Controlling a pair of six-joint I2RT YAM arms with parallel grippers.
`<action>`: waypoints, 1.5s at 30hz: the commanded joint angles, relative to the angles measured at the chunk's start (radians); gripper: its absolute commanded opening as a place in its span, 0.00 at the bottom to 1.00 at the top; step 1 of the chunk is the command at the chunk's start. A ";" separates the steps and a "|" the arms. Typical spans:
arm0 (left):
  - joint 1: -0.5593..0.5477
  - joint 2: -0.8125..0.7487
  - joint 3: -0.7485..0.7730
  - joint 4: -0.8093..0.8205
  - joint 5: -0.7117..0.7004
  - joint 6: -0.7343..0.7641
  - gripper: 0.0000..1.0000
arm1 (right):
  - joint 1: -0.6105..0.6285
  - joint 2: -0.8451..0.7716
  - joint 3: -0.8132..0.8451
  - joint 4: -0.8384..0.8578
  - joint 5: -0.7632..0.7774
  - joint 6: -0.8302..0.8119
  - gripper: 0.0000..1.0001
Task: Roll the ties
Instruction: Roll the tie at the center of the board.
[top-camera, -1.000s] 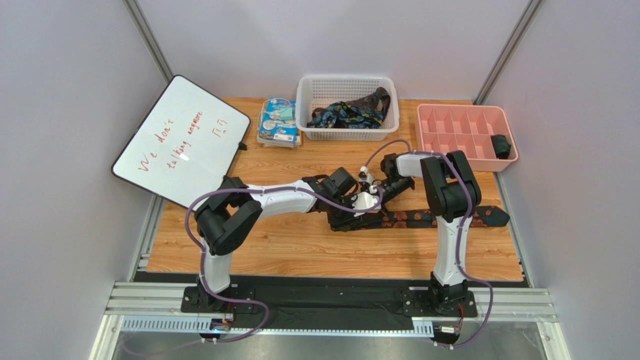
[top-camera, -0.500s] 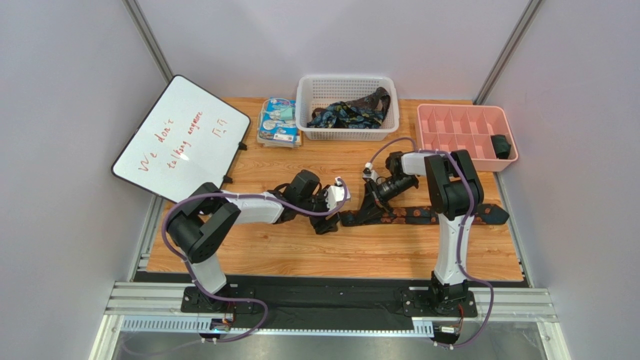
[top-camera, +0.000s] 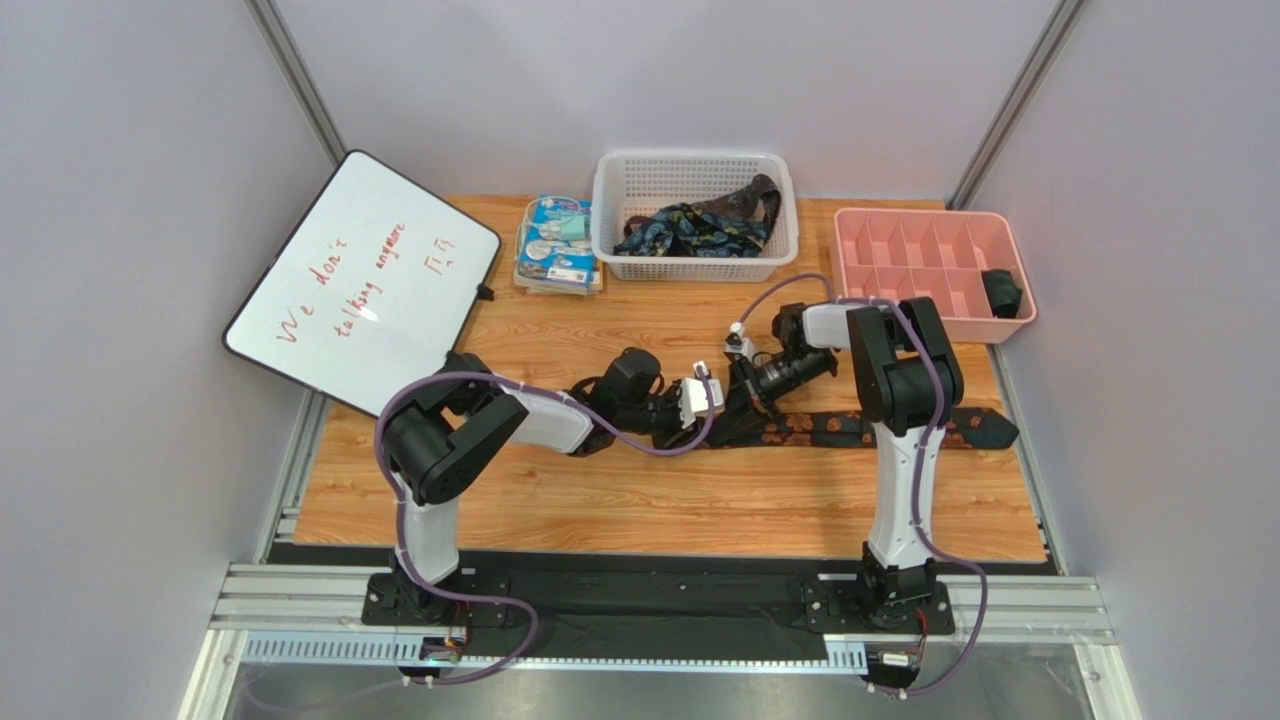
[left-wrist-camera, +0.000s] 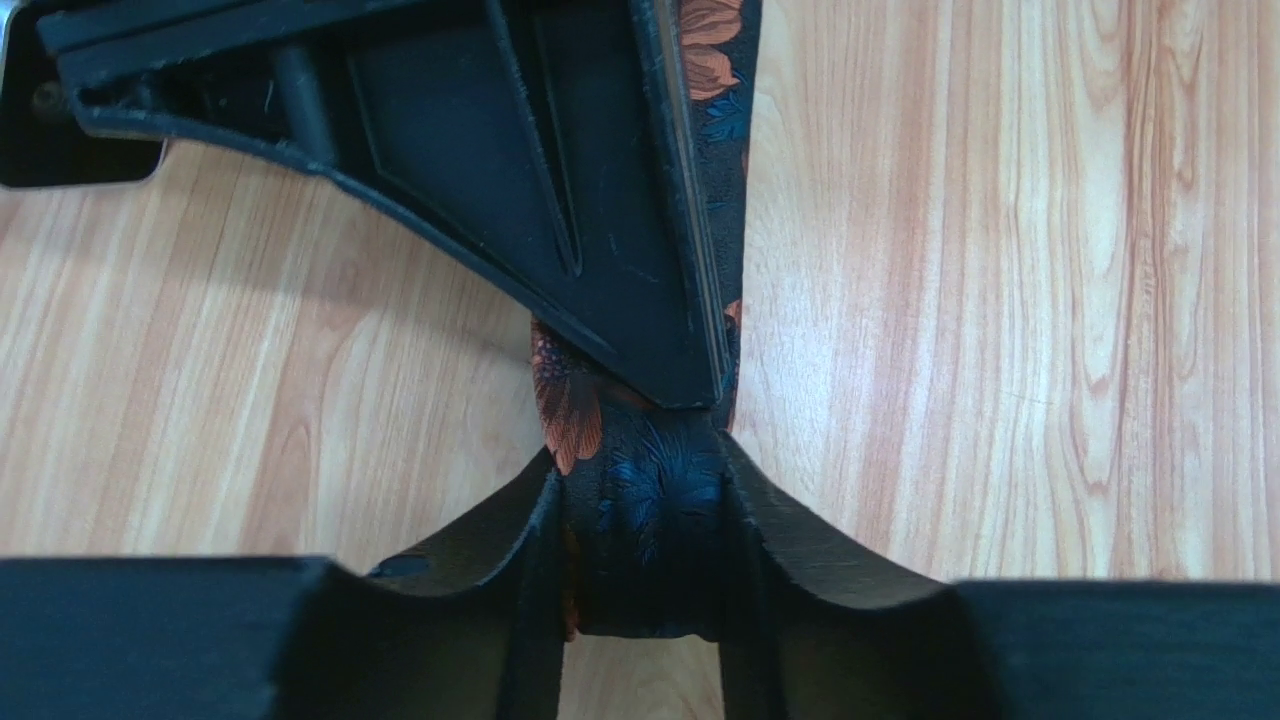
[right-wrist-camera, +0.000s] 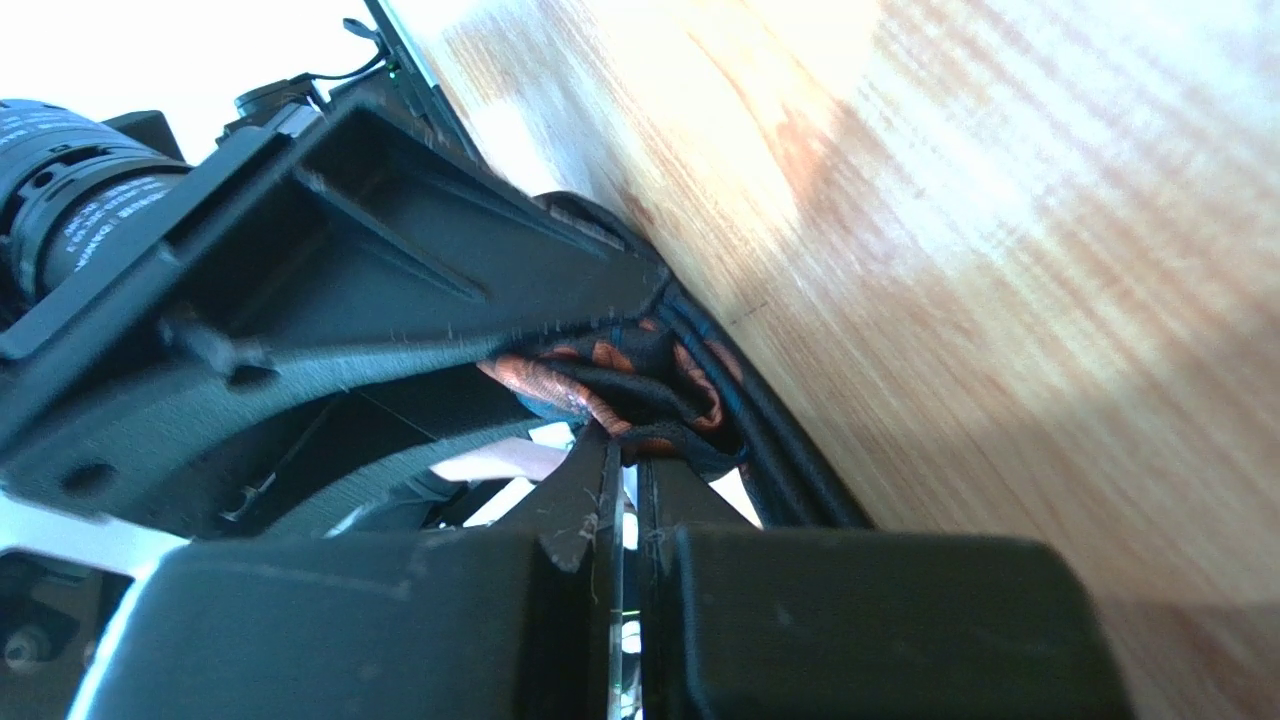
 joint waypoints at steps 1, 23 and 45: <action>-0.043 -0.011 0.061 -0.179 -0.017 0.115 0.30 | -0.016 0.020 0.014 -0.052 0.108 0.028 0.02; -0.036 -0.010 0.122 -0.411 -0.047 0.131 0.13 | -0.093 -0.409 -0.048 -0.046 0.790 -0.850 1.00; 0.007 -0.020 0.152 -0.463 -0.051 0.082 0.12 | 0.068 -0.592 -0.429 0.301 0.887 -0.990 0.79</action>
